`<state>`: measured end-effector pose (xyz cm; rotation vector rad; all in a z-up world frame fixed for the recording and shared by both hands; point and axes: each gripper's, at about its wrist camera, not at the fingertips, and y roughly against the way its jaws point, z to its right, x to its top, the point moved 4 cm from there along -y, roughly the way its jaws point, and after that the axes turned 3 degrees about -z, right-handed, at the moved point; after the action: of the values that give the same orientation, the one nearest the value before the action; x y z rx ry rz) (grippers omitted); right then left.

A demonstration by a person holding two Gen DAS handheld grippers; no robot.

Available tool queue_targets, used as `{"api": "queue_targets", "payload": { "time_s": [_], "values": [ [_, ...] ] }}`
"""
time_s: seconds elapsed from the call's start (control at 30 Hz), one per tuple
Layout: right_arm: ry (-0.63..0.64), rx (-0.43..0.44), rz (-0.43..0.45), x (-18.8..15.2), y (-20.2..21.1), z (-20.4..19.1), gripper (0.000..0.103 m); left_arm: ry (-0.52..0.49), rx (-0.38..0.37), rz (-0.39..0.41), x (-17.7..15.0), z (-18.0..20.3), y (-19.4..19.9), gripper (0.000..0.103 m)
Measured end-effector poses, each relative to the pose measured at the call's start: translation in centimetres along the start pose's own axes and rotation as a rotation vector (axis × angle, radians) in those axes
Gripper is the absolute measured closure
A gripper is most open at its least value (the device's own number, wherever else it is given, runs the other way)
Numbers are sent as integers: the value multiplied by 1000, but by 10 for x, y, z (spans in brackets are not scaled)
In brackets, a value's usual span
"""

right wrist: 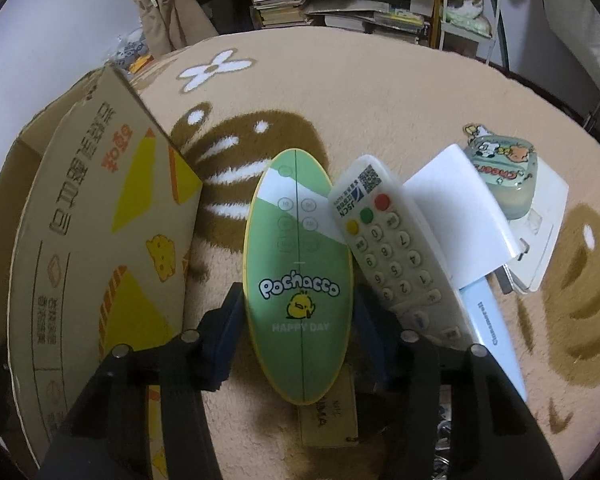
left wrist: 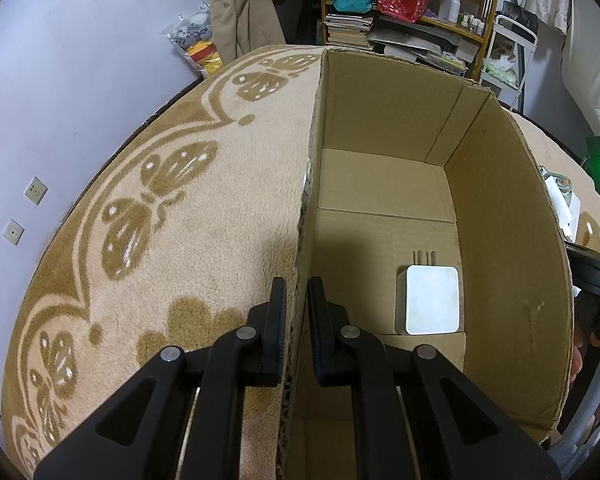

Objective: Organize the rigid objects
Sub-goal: 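Lift the green Pochacco card with the right gripper toward the box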

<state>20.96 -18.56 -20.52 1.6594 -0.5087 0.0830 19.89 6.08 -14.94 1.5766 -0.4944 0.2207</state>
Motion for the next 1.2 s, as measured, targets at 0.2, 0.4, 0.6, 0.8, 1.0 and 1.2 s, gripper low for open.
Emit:
{"api": "queue_targets", "payload": {
  "time_s": [0.2,0.4,0.6,0.8,1.0,1.2],
  "values": [
    [34,-16,36,-5,10,-11,46,2,-2,0,0,0,-1,93],
    [27,-12,69,-5,22,-14,46,-1,5,4,-1,1,-2,93],
    [6,15,120,-1,44,-12,47,-4,6,6,-1,2,-2,93],
    [-2,15,150,5,55,-8,47,-6,8,7,-1,2,-3,93],
    [-11,24,167,7,63,-4,47,-5,8,7,-2,2,-2,93],
    [-10,56,232,13,90,-7,47,-6,9,7,-2,2,-2,93]
  ]
}}
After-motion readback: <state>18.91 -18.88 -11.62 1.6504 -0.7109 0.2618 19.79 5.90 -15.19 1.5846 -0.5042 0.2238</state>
